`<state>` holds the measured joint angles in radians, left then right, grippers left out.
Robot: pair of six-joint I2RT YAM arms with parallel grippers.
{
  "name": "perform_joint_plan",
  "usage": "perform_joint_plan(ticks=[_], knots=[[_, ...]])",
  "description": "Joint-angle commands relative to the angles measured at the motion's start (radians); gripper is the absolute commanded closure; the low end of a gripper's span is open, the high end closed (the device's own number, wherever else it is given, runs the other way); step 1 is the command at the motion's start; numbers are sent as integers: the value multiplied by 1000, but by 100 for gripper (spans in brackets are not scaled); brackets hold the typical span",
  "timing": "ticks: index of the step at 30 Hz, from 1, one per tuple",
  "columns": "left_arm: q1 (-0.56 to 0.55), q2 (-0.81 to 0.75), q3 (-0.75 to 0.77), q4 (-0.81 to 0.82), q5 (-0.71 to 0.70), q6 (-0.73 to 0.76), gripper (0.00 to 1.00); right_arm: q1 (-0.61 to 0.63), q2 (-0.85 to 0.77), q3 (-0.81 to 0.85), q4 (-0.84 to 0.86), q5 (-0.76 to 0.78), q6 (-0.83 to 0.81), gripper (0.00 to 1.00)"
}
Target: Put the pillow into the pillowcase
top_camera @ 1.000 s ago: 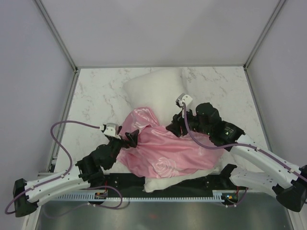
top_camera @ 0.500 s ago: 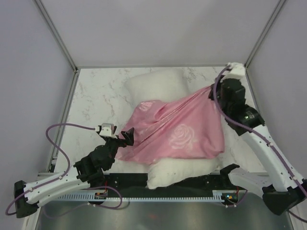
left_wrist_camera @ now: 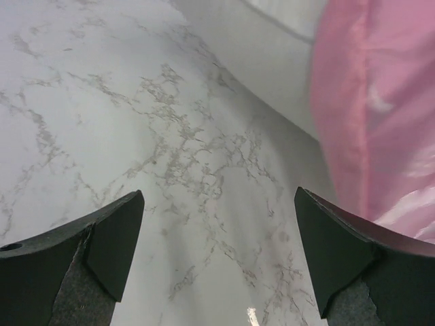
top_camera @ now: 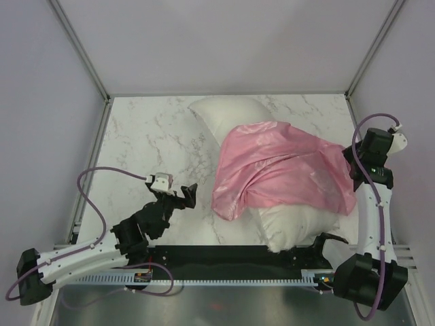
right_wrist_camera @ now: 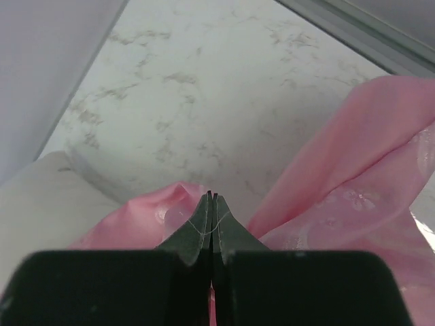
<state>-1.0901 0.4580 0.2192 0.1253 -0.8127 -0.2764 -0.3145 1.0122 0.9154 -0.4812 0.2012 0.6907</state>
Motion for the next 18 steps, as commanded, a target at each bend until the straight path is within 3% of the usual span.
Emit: perform_joint_plan(ticks=[1, 3, 6, 7, 9, 14, 15, 18], knots=[[-4, 135, 60, 132, 197, 37, 0, 2, -104, 3, 148, -284, -65, 100], [-4, 276, 83, 180, 333, 54, 0, 3, -107, 29, 210, -397, -92, 100], [-4, 483, 170, 201, 420, 28, 0, 6, -61, 147, 211, -622, -95, 100], [-4, 531, 190, 209, 425, 23, 0, 8, -35, 211, 211, -760, -95, 100], [-4, 675, 227, 220, 414, 8, 0, 21, -23, 273, 208, -854, -91, 100], [-4, 933, 423, 179, 380, -58, 4, 49, -93, 427, 242, -866, -45, 100], [-4, 1031, 545, 113, 301, -81, 5, 49, -96, 472, 253, -865, -27, 100], [-2, 1137, 713, 14, 184, -64, 0, 49, -81, 539, 314, -876, 68, 100]])
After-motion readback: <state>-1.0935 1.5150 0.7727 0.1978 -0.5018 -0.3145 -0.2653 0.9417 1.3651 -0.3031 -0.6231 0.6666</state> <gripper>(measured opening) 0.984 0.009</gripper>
